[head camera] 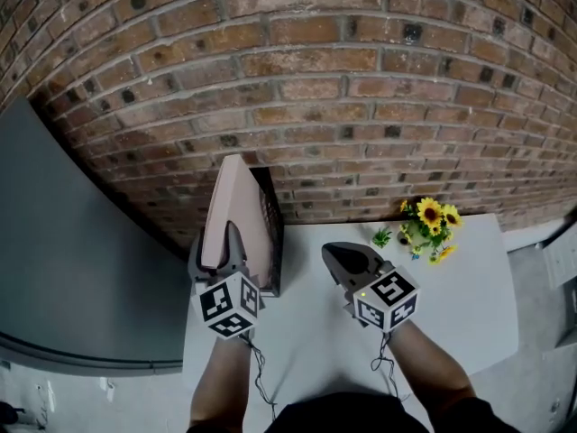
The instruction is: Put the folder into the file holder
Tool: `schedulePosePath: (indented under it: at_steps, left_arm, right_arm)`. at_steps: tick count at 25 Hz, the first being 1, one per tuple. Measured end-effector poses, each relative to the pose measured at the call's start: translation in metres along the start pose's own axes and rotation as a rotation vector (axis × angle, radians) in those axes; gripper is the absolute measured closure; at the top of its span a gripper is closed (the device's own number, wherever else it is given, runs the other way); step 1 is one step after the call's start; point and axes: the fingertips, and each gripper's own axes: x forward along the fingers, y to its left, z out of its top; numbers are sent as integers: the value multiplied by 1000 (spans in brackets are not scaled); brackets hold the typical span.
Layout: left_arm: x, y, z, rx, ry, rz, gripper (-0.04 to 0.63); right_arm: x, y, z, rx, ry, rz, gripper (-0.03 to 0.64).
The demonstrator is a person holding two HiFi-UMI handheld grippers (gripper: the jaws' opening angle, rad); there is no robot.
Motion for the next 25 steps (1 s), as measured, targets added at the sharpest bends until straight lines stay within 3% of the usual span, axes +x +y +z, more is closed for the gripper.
schedulePosePath:
  at_steps: [12, 25]
  left_arm:
    - [9, -7, -52, 45, 39, 9, 402]
    - [11, -16, -50, 99, 34, -44, 388]
  right_arm:
    - [0, -4, -15, 27, 24, 1, 614]
    - [-8, -4, -12, 30, 4, 2, 614]
